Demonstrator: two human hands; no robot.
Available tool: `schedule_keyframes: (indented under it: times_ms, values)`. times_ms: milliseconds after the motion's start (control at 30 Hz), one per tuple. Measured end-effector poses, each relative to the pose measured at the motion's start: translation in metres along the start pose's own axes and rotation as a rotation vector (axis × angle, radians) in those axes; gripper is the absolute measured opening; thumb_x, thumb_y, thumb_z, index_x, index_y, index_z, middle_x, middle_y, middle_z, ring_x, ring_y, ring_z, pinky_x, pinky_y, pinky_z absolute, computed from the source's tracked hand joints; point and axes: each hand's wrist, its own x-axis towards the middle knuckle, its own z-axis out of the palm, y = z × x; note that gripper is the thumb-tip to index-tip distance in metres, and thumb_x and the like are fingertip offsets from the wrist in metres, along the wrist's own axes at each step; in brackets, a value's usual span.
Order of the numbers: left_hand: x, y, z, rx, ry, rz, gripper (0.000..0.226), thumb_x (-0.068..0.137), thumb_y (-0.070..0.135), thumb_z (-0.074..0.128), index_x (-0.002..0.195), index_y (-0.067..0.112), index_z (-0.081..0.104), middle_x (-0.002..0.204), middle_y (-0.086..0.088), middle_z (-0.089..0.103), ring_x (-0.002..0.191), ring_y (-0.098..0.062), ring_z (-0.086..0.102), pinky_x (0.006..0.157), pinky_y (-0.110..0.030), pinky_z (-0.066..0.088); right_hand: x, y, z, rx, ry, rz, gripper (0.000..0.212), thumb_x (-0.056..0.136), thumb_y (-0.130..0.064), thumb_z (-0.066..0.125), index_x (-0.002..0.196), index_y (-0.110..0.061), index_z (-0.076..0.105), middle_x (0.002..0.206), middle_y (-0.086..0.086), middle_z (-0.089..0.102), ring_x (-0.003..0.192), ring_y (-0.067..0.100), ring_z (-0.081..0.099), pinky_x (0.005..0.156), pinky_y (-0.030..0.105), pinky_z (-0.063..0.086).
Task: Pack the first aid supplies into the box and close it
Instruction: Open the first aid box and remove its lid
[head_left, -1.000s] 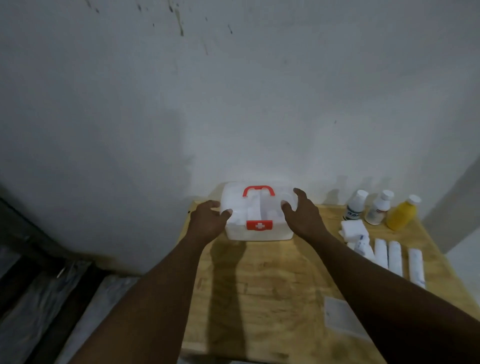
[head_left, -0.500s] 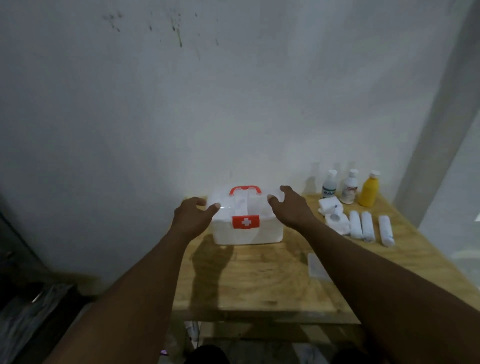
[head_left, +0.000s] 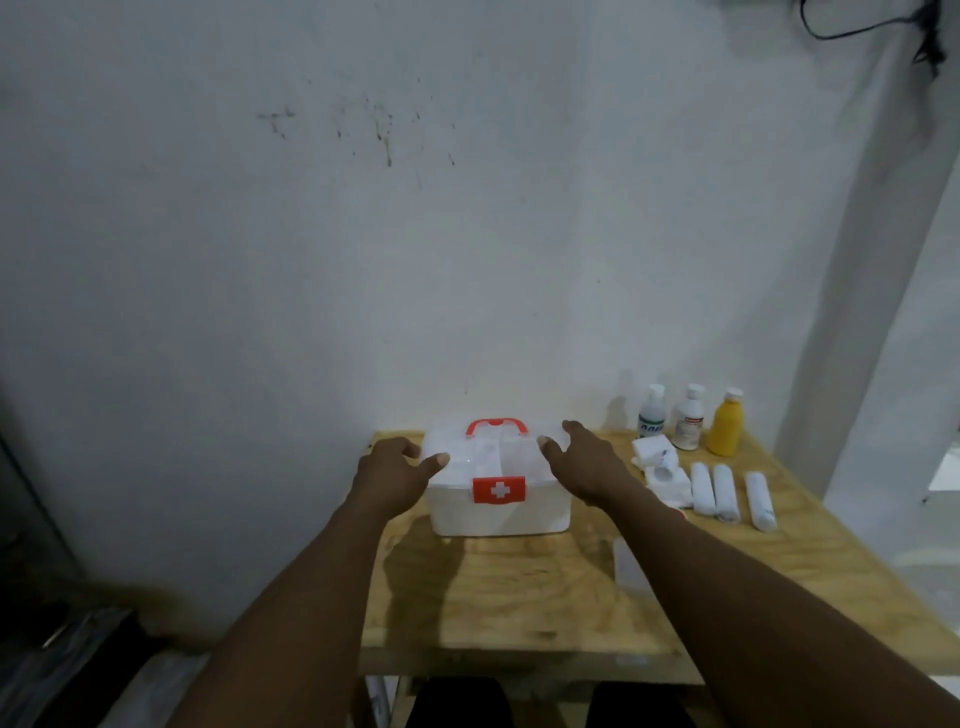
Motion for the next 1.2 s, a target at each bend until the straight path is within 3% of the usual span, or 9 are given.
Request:
schedule_keyframes:
  times_ms: [267,400,500,600,700,767,833,967,1200]
  values:
    - [0.003,-0.001,-0.001,-0.019,-0.023,-0.007,0.058,0.085,0.052,0.073,0.123,0.011,0.059,0.109,-0.008,0.067,0.077,-0.024,0.073,0.080,-0.039,0.061,0.001,0.002,0.000,0.007,0.006,0.019,0.070,0.097,-0.056,0.042,0.153,-0.019,0.024,0.158,0.010,0.034,0.135,0.036,0.045,0.098,0.053,0.051]
    - [0.001,-0.006,0.001,-0.043,0.000,0.016,0.062,0.082,0.057,0.073,0.124,0.013,0.060,0.120,-0.009,0.067,0.094,-0.028,0.071,0.089,-0.047,0.059,0.000,-0.002,-0.002,0.013,0.007,0.037,0.070,0.097,-0.054,0.044,0.154,-0.019,0.024,0.158,0.011,0.034,0.125,0.037,0.052,0.071,0.040,0.062]
    - [-0.001,-0.007,-0.002,-0.060,-0.003,0.019,0.060,0.081,0.056,0.074,0.121,0.013,0.061,0.119,-0.009,0.067,0.088,-0.025,0.073,0.085,-0.044,0.061,-0.002,-0.003,-0.005,-0.006,0.004,0.052,0.069,0.097,-0.051,0.046,0.153,-0.017,0.025,0.157,0.011,0.035,0.112,0.034,0.057,0.061,0.033,0.060]
    - [0.000,-0.008,-0.006,-0.090,-0.071,-0.013,0.055,0.079,0.055,0.077,0.113,0.016,0.059,0.114,-0.009,0.067,0.081,-0.021,0.073,0.076,-0.038,0.062,-0.005,-0.003,-0.008,0.001,-0.041,0.074,0.068,0.098,-0.049,0.045,0.153,-0.016,0.025,0.156,0.012,0.036,0.111,0.032,0.056,0.079,0.041,0.060]
    - [0.006,-0.007,-0.009,0.000,-0.122,-0.006,0.066,0.075,0.063,0.076,0.121,0.020,0.055,0.125,-0.008,0.063,0.103,-0.025,0.066,0.088,-0.042,0.059,-0.013,-0.005,-0.003,0.050,0.122,0.118,0.069,0.096,-0.051,0.045,0.150,-0.011,0.027,0.153,0.017,0.037,0.136,0.039,0.041,0.107,0.050,0.040]
    - [0.010,-0.003,-0.009,-0.009,-0.126,0.014,0.082,0.075,0.067,0.073,0.139,0.022,0.047,0.142,-0.009,0.054,0.122,-0.030,0.058,0.098,-0.044,0.052,-0.025,-0.009,0.005,0.194,0.440,0.179,0.062,0.093,-0.049,0.050,0.140,-0.012,0.036,0.145,0.017,0.042,0.131,0.038,0.043,0.103,0.049,0.040]
    - [0.013,0.002,-0.007,-0.063,-0.117,0.059,0.089,0.078,0.068,0.069,0.150,0.027,0.036,0.156,-0.008,0.042,0.136,-0.032,0.048,0.104,-0.046,0.046,-0.040,-0.015,0.021,0.545,0.568,0.376,0.057,0.091,-0.046,0.057,0.133,-0.012,0.039,0.139,0.015,0.046,0.122,0.035,0.050,0.094,0.046,0.048]
    - [0.016,0.007,0.009,-0.083,-0.171,0.113,0.092,0.082,0.063,0.068,0.156,0.027,0.028,0.164,-0.004,0.032,0.144,-0.030,0.040,0.111,-0.047,0.041,-0.063,-0.025,0.065,1.240,0.227,0.750,0.078,0.078,-0.067,0.063,0.132,-0.014,0.043,0.116,0.012,0.063,0.097,0.031,0.065,0.062,0.035,0.058]
    - [0.023,0.004,0.013,-0.010,-0.169,0.126,0.095,0.079,0.069,0.067,0.156,0.026,0.031,0.164,-0.001,0.030,0.145,-0.029,0.039,0.112,-0.045,0.040,-0.059,-0.046,0.088,1.359,0.183,0.661,0.060,0.078,-0.052,0.073,0.118,-0.010,0.057,0.102,0.010,0.069,0.086,0.026,0.070,0.080,0.044,0.061]
